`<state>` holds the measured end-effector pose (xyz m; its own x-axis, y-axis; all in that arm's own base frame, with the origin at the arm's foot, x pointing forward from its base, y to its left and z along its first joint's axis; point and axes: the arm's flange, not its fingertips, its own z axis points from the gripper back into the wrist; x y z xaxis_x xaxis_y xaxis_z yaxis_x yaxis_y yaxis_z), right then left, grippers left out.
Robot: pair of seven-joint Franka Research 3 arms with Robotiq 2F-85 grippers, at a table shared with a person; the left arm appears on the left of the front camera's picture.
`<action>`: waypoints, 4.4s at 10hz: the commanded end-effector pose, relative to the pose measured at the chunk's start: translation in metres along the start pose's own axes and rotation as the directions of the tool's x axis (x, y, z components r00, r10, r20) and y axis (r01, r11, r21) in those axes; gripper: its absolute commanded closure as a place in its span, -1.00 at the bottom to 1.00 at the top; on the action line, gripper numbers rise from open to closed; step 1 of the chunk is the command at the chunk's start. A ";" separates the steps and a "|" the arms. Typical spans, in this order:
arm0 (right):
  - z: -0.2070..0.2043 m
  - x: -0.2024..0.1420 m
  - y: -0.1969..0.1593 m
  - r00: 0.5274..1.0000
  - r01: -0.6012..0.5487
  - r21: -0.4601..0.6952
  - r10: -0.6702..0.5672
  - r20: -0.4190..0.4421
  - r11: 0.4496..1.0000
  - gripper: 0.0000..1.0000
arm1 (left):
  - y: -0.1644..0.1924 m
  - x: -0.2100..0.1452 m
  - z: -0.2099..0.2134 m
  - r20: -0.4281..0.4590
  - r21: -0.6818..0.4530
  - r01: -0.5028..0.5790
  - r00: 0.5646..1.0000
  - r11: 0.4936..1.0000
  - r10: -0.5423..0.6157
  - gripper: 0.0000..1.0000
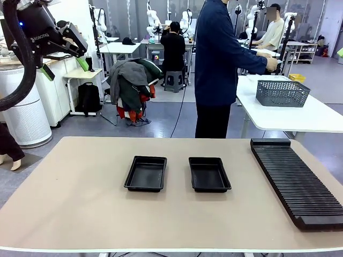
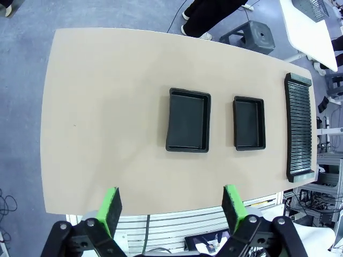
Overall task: Inspect and transfer BCBs to ESD trays.
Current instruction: Pick up the Blank PCB from the PCB Rack and place it in the left ESD tray.
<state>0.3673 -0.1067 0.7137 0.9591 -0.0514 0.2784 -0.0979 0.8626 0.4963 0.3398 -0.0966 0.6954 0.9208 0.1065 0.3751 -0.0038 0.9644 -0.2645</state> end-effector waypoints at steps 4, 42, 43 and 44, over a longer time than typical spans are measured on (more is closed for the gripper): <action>0.000 0.000 0.000 1.000 0.000 0.000 0.000 0.001 1.000 -1.00 | 0.000 -0.001 -0.001 -0.002 -0.002 -0.007 1.000 1.000 0.007 -1.00; 0.000 0.000 0.000 1.000 0.000 0.000 0.000 0.001 1.000 -1.00 | 0.005 0.015 -0.009 -0.129 -0.084 -0.005 0.992 0.996 -0.006 -1.00; 0.000 0.000 0.000 1.000 0.000 0.000 0.000 0.001 1.000 -1.00 | 0.005 0.015 -0.009 -0.129 -0.084 -0.005 0.992 0.996 -0.006 -1.00; 0.000 0.000 0.000 1.000 0.000 0.000 0.000 0.001 1.000 -1.00 | 0.005 0.015 -0.009 -0.129 -0.084 -0.005 0.992 0.996 -0.006 -1.00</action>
<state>0.3674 -0.1068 0.7137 0.9591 -0.0515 0.2783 -0.0978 0.8626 0.4964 0.3565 -0.0927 0.6935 0.9641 0.0736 0.2552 0.0182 0.9403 -0.3399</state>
